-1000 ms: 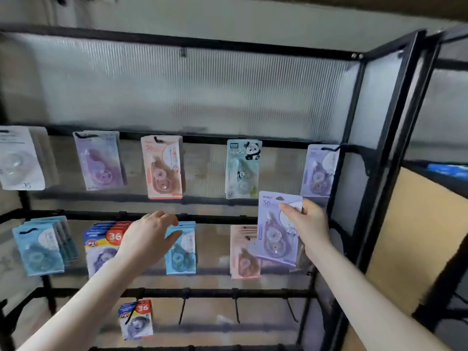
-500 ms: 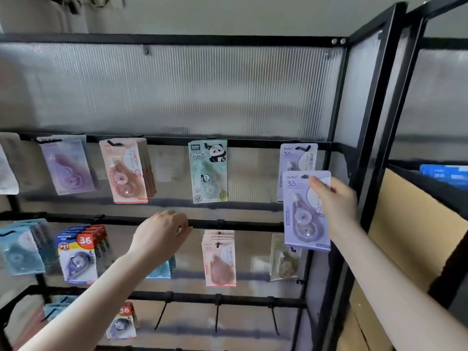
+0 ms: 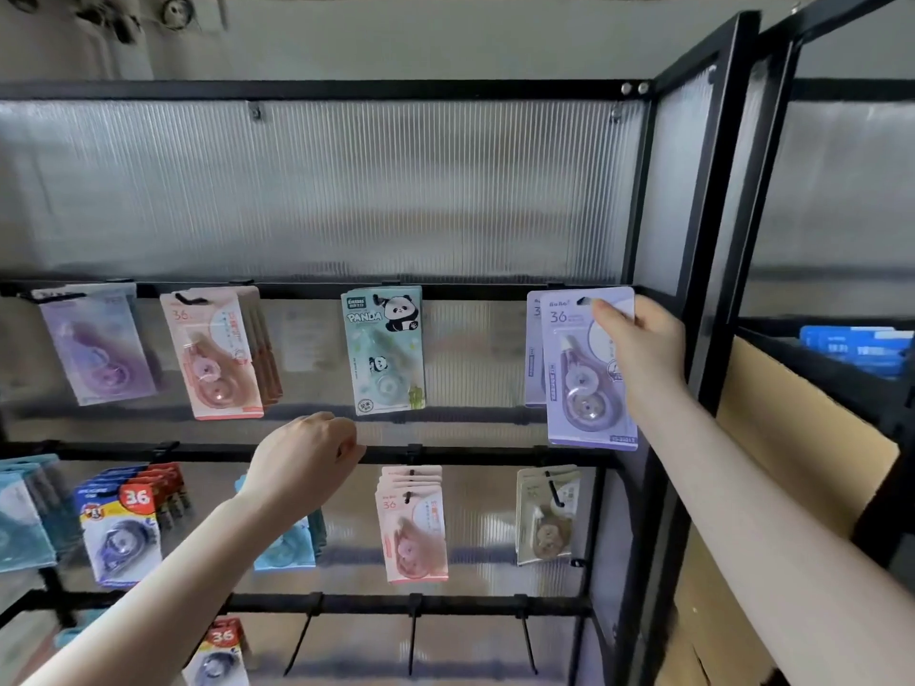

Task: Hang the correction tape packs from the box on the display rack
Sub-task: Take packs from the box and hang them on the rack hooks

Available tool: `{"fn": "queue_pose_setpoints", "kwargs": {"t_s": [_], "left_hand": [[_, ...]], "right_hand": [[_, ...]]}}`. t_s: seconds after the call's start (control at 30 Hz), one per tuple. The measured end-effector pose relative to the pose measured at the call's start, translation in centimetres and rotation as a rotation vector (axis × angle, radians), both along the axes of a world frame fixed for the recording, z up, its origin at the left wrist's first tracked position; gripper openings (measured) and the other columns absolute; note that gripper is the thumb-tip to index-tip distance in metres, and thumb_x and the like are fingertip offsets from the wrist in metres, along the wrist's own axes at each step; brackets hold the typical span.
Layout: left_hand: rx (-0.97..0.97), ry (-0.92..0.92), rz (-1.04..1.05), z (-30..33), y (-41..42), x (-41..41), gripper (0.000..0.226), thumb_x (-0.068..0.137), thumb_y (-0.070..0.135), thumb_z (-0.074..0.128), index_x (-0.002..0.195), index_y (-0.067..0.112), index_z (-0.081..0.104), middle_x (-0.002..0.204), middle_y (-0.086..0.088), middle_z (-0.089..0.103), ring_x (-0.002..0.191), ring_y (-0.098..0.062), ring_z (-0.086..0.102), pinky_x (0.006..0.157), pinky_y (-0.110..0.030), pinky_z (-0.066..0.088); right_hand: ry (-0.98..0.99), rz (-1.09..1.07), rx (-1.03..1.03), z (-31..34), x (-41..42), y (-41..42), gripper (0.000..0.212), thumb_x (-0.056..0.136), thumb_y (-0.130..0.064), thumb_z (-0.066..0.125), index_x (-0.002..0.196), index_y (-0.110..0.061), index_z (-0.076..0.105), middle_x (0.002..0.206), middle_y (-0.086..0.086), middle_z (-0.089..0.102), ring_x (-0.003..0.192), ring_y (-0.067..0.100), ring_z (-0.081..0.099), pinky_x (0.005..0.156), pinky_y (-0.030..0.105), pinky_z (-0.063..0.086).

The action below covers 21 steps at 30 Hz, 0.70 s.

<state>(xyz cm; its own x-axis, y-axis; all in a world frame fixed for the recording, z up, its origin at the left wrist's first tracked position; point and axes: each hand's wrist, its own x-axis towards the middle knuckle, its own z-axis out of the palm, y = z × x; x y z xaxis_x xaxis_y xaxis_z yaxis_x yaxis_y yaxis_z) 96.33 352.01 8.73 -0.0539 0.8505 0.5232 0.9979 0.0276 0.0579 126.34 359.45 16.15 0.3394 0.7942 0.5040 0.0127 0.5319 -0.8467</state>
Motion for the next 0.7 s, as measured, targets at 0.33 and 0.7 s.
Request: {"fn": "queue_pose_setpoints", "kwargs": {"t_s": [0.33,0.7], "left_hand": [[-0.014,0.035,-0.057,-1.3,1.7,1.3,0.022,0.093,0.035,0.053,0.082,0.018,0.062,0.085,0.004,0.06,0.079,-0.019,0.059,0.056,-0.027,0.036],[-0.074,0.061,-0.05,-2.0,2.6,2.9,0.019,0.094,0.035,0.05,0.088,0.02,0.061,0.092,0.005,0.061,0.078,-0.016,0.056,0.059,-0.026,0.035]], "right_hand": [[-0.056,-0.023,-0.006,0.7,1.2,1.2,0.017,0.084,-0.008,0.062,0.07,-0.01,0.054,0.056,-0.006,0.045,0.046,0.001,0.036,0.047,0.016,0.031],[-0.134,0.033,0.008,0.3,1.6,2.4,0.019,0.083,-0.012,0.064,0.087,0.006,0.057,0.072,0.008,0.053,0.065,0.017,0.044,0.059,0.026,0.033]]}}
